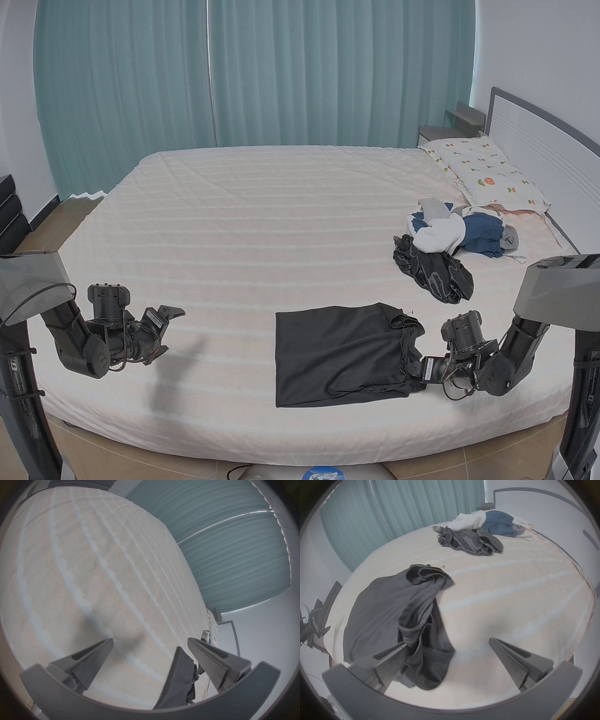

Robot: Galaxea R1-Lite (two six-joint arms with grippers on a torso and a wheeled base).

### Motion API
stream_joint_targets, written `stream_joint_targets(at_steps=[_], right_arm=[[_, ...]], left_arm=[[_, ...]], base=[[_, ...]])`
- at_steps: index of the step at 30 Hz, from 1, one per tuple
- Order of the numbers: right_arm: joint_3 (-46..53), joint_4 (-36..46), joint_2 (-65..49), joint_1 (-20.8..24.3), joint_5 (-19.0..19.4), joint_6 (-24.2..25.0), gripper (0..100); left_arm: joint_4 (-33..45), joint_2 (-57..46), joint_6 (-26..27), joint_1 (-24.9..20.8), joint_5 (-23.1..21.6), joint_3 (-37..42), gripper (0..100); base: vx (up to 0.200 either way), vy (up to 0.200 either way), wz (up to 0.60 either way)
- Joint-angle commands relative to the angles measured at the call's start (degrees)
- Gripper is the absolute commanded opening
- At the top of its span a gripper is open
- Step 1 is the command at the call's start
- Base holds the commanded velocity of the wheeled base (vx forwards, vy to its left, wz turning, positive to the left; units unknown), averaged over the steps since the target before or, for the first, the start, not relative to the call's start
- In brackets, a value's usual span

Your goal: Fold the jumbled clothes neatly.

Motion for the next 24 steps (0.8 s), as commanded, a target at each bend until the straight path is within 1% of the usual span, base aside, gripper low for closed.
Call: stream_joint_targets(at_steps=[1,5,8,10,11,14,16,17,18,19,21,24], right_arm=[[5.98,0.03,-4.83,-2.91,0.66,-0.15,100],[9.41,-0.32,-5.27,-5.81,0.75,-0.76,100],[10.90,-3.04,-5.36,-7.22,2.07,-0.58,100],[11.60,-5.59,-5.80,-7.57,3.56,-0.23,100],[12.13,-8.14,-6.33,-7.66,5.32,-0.06,100],[11.60,-10.51,-6.24,-7.48,8.57,0.29,100],[10.90,-11.39,-5.36,-6.87,10.86,2.40,100],[9.49,-11.57,-4.31,-6.34,12.53,4.78,100],[8.79,-11.57,-3.69,-6.08,13.14,5.92,100],[7.47,-11.65,-2.46,-5.46,14.11,8.29,100],[5.45,-11.48,-0.53,-4.58,14.73,11.10,100],[3.78,-11.48,1.76,-3.70,14.73,11.81,100]], left_arm=[[-0.02,0.09,-0.09,0.02,0.01,0.00,100],[-0.02,0.09,-0.09,0.02,0.01,0.18,100],[-0.02,0.09,-0.09,0.02,0.01,0.18,100],[-0.02,0.09,0.00,0.02,0.01,0.18,100],[-0.11,0.09,-0.09,0.02,0.10,0.18,100],[-0.02,0.09,-0.09,0.02,0.10,0.18,100],[-0.02,0.09,-0.09,0.02,0.10,0.18,100],[-0.02,0.09,0.00,0.02,0.01,0.09,100],[-0.02,0.09,0.00,0.02,0.01,0.09,100],[-0.02,0.09,-0.09,0.02,0.01,0.18,100],[-0.11,0.09,-0.09,0.02,0.01,0.09,100],[-0.11,0.09,0.00,0.02,0.01,0.09,100]], base=[[0.000,0.000,0.00],[0.000,0.000,0.00],[0.000,0.000,0.00],[0.000,0.000,0.00],[0.000,0.000,0.00],[0.000,0.000,0.00],[0.000,0.000,0.00],[0.000,0.000,0.00],[0.000,0.000,0.00],[0.000,0.000,0.00],[0.000,0.000,0.00],[0.000,0.000,0.00]])
